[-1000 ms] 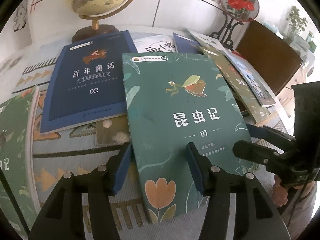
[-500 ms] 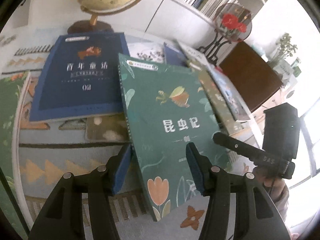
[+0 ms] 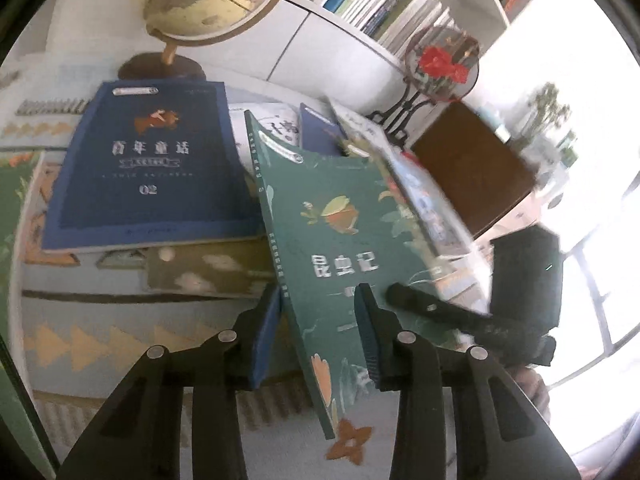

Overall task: Organize books
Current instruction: 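Lift this green book out of the spread with the left tool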

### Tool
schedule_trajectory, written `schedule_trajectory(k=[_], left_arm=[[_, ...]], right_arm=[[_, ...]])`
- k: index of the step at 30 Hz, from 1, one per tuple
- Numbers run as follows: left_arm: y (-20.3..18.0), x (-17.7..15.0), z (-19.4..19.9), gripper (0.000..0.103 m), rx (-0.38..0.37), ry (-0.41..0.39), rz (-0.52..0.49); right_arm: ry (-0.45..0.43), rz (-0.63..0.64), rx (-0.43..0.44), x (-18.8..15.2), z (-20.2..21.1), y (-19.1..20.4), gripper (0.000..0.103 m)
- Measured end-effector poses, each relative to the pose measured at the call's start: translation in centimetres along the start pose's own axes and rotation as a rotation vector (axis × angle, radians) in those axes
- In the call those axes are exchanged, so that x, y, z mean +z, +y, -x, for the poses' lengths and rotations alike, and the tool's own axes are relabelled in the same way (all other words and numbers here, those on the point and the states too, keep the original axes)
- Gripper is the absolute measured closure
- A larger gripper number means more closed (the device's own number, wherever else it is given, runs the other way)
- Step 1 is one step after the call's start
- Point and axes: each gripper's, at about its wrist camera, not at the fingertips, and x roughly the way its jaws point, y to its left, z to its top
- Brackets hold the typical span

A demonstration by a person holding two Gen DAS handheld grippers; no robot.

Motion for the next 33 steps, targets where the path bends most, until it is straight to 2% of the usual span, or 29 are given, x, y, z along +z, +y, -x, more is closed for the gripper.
schedule_trajectory(k=[3, 6, 8, 10, 11, 12, 15, 17, 19, 24, 30, 33], left_arm=[[0.0, 0.3, -0.4, 0.07, -0.078, 0.007, 0.032], [-1.1, 0.1, -1.3, 0.07, -0.044, 0.023, 0.002], [-1.7, -0.1, -1.8, 0.07, 0.023, 0.034, -0.032], [-2.6, -0.4, -2.4, 0.074, 0.133, 0.041, -0.09], [-2.9, -0.6, -2.5, 0.074, 0.157, 0.042, -0.114], [-3.4, -0.8, -2.6, 0.077, 0.2, 0.039, -0.153], [-5.8, -2.0, -3.2, 0.078, 0.408, 0.013, -0.337], [-6.8, -2.7, -3.4, 0.078, 0.463, 0.0, -0.412], [-6.8, -2.6, -3.4, 0.078, 0.459, 0.009, -0.4], [-5.2, -1.6, -3.0, 0.078, 0.403, 0.046, -0.282], [-4.7, -1.4, -2.4, 0.078, 0.421, 0.059, -0.223], [-4.8, -1.5, -2.4, 0.078, 0.433, 0.058, -0.23]], right_arm=[[0.015, -0.051, 0.008, -0.1, -0.5, -0.8, 0.091], [0.018, -0.077, 0.018, 0.0, -0.4, -1.3, 0.091], [0.013, -0.064, 0.008, -0.1, -0.1, -1.1, 0.091], [0.008, -0.049, -0.002, -0.2, -0.1, -0.8, 0.09], [0.004, -0.037, -0.011, -0.1, -0.1, -0.5, 0.09], [-0.001, -0.02, -0.023, -0.1, 0.0, -0.2, 0.09], [-0.008, 0.028, -0.05, -0.2, -0.1, 0.7, 0.091], [-0.03, 0.089, -0.095, -0.4, 0.1, 1.7, 0.091], [-0.042, 0.126, -0.129, -0.5, 0.2, 2.4, 0.091], [-0.052, 0.159, -0.138, -0.4, 0.0, 3.0, 0.091], [-0.067, 0.239, -0.164, -0.9, -0.2, 4.9, 0.091], [-0.073, 0.248, -0.167, -1.0, -0.2, 5.1, 0.091]])
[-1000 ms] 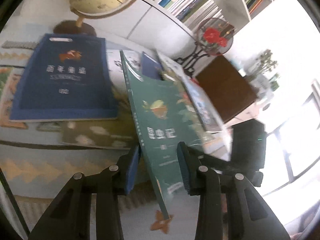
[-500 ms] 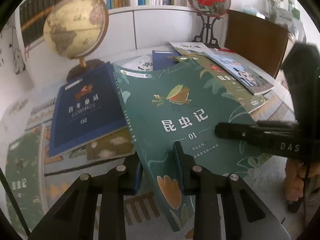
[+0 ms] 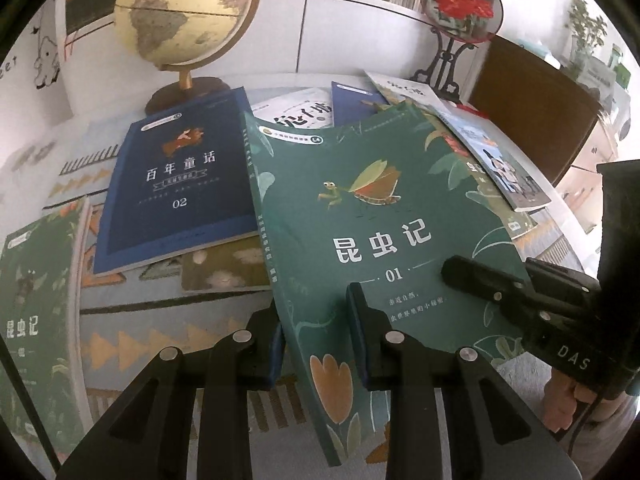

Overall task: Organize books
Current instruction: 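Lift this green book out of the spread with the left tool, then carry the green book onto the stacked books and open the left tool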

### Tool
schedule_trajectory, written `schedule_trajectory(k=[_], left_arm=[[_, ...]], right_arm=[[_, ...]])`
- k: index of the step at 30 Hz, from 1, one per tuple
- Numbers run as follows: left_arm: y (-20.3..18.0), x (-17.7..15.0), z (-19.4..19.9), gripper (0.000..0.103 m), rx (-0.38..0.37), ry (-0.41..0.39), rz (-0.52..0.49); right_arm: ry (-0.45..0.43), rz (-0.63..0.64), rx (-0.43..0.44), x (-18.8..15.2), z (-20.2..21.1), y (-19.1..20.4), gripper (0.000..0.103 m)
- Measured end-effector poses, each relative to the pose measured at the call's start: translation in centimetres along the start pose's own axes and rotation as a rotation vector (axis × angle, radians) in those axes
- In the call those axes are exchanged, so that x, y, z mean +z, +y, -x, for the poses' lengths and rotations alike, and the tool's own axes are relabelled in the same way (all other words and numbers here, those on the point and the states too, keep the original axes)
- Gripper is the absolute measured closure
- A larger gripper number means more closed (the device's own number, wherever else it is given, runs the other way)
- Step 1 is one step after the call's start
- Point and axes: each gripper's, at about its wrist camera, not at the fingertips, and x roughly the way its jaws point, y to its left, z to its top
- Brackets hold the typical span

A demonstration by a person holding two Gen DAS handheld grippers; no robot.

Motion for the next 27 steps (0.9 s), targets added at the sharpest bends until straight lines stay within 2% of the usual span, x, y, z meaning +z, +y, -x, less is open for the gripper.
schedule_trajectory(k=[8, 16, 23, 27], left_arm=[[-0.3, 0.2, 1.1, 0.078, 0.061, -0.024, -0.026], [0.5, 0.5, 2.5, 0.078, 0.065, -0.035, -0.019], [2.5, 1.1, 5.3, 0.078, 0.085, -0.08, 0.004], [4.3, 1.2, 7.0, 0.078, 0.109, -0.101, 0.027]], right_arm=[[-0.005, 0.03, -0.014, 0.1, -0.3, 1.1, 0.091], [-0.014, 0.041, -0.013, 0.6, 0.0, 2.5, 0.09], [-0.021, -0.033, 0.061, 2.0, 0.0, 3.9, 0.09], [-0.025, -0.025, 0.088, 2.9, -0.1, 6.2, 0.09]])
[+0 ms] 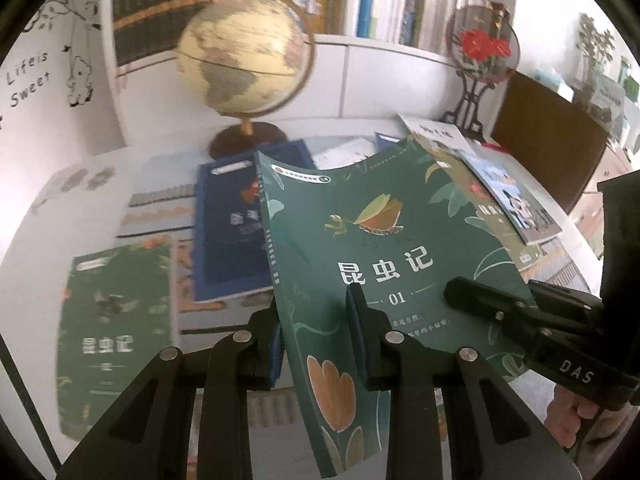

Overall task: Organize books
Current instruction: 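Carry the green book onto the stacked books and open the left tool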

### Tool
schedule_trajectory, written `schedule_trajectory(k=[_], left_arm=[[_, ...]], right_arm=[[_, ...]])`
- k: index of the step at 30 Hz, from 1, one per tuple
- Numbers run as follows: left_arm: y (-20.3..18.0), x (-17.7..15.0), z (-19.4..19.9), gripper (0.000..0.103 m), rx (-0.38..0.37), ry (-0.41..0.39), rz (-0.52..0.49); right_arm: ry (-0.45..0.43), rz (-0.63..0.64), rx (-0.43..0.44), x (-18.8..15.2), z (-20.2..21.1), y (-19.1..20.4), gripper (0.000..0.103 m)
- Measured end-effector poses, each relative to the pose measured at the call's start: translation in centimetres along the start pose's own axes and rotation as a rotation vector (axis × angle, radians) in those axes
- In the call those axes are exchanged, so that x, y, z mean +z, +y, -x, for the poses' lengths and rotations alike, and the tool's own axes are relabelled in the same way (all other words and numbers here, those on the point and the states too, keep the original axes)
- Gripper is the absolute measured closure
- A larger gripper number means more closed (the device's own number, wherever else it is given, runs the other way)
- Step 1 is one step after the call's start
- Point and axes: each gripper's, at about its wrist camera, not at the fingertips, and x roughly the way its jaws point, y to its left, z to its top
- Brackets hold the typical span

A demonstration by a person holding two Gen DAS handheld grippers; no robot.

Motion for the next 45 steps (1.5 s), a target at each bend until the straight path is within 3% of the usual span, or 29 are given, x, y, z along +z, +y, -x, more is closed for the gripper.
schedule_trajectory(k=[11, 21, 33, 45], left_arm=[[9.1, -0.2, 4.4, 0.078, 0.092, -0.06, 0.109], [17.3, -2.0, 6.1, 0.078, 0.168, -0.059, 0.233], [22.0, -4.5, 3.6, 0.078, 0.155, -0.018, 0.354], [24.5, -7.8, 0.3, 0.076, 0.089, 0.053, 0.469]], right_arm=[[0.025, 0.02, 0.104, 2.1, -3.8, 8.3, 0.09], [0.048, 0.011, 0.145, 1.2, -9.1, 15.4, 0.09], [0.08, -0.001, 0.129, -1.1, -14.0, 16.9, 0.09], [0.144, -0.13, 0.155, -3.7, -16.7, 14.5, 0.09]])
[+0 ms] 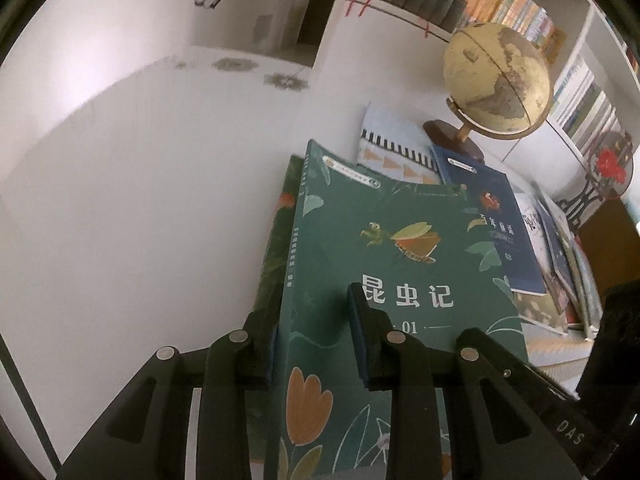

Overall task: Organize books
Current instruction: 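Carry the green book onto the stacked books and open the left tool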

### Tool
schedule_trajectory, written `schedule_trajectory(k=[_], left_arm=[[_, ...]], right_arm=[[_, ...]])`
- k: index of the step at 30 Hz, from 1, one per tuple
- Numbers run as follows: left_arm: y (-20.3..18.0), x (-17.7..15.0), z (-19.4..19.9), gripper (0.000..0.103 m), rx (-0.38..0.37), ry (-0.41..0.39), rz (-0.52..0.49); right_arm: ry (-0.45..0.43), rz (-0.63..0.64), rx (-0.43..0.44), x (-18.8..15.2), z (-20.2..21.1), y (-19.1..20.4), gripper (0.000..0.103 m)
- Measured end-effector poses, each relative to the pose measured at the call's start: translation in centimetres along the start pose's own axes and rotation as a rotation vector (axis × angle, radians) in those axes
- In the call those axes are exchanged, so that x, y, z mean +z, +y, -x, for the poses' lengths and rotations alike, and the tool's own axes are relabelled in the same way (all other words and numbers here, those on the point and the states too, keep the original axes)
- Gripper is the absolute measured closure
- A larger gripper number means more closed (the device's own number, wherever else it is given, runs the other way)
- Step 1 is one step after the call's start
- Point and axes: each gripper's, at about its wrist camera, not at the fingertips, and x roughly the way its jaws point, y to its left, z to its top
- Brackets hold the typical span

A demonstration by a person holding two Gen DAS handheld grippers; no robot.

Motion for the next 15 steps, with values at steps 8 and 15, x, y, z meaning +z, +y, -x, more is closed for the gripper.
schedule_trajectory(k=[8, 15], left_arm=[[0.14, -0.11, -0.05, 0.075, 0.02, -0.007, -0.004], [0.35, -0.23, -0.04, 0.072, 0.105, -0.028, -0.012]], right_arm=[[0.012, 0.019, -0.021, -0.42, -0.66, -0.04, 0.089], [0.006, 0.028, -0.018, -0.37, -0.98, 0.0, 0.084]])
